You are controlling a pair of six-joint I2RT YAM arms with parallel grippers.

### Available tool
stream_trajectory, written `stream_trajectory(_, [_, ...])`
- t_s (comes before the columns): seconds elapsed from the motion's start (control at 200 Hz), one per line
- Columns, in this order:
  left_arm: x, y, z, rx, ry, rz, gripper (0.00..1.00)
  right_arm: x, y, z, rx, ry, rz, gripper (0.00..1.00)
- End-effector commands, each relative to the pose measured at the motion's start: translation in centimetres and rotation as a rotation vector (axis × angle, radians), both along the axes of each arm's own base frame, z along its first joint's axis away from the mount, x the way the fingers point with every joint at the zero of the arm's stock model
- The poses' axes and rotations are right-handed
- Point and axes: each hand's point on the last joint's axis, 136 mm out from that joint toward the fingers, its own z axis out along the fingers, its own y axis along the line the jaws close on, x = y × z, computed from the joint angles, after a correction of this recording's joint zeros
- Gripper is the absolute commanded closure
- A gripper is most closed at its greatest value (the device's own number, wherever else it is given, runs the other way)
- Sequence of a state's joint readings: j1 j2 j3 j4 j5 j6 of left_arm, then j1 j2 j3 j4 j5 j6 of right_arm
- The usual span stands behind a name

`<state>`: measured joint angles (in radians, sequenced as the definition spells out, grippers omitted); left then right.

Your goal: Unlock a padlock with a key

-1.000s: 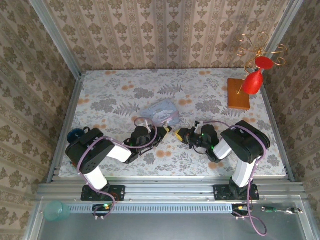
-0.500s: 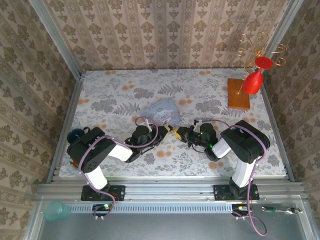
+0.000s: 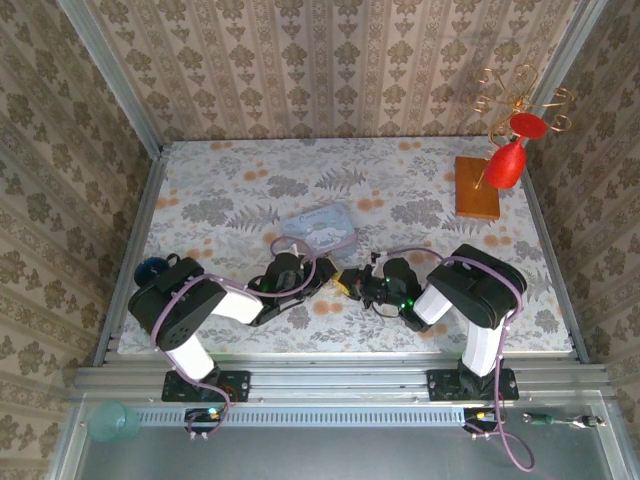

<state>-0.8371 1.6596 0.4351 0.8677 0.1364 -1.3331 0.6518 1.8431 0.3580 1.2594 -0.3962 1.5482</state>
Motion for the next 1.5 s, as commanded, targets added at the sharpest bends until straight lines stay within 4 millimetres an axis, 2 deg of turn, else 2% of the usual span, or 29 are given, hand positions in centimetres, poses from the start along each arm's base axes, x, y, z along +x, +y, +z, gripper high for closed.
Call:
stream_trajectory(0.0, [-0.5, 0.2, 1.0, -0.012, -0.045, -0.027, 0.59, -0.5, 0.5, -0.2, 0.0, -0.019, 0.02, 1.0])
stream_trajectory(0.15, [0.1, 1.1, 1.1, -0.009, -0.068, -0.001, 0.53, -0.9, 1.0, -0.6, -0.007, -0.013, 0.027, 1.0])
stream_trajectory(0.45, [1.1, 1.1, 0.9, 0.013, -0.092, -0.01, 0.57, -0.5, 1.0, -0.1, 0.0, -0.026, 0.007, 1.0])
stream_trajectory(0.77, [1.0, 0.0, 0.9, -0.007, -0.088, -0.041, 0.71, 0.1, 0.8, 0.3, 0.003, -0.038, -0.017, 1.0])
stream_trajectory(0.88, [0.9, -0.4, 0.8, -0.021, -0.084, -0.047, 0.78, 0.3, 0.6, 0.7, 0.009, -0.048, -0.03, 1.0])
stream_trajectory(1.025, [0.8, -0.8, 0.8, -0.033, -0.081, -0.053, 0.89, 0.9, -0.7, 0.6, 0.005, -0.038, -0.074, 1.0])
stream_trajectory(1.11, [0.6, -1.1, 1.0, -0.041, -0.081, -0.064, 0.94, 1.3, -0.7, 1.5, 0.023, -0.059, -0.078, 1.0])
stream_trajectory(1.24, [0.2, -1.9, 1.7, -0.063, -0.098, -0.081, 0.97, 2.2, -1.2, 2.6, 0.049, -0.07, -0.108, 1.0])
stream_trajectory(1.41, [-0.1, -2.1, 1.8, -0.053, -0.104, -0.084, 0.99, 3.1, -2.9, 2.3, 0.045, -0.052, -0.161, 1.0])
stream_trajectory(1.495, [-0.1, -2.0, 1.7, -0.048, -0.102, -0.075, 1.0, 3.0, -3.0, 2.0, 0.042, -0.043, -0.153, 0.89])
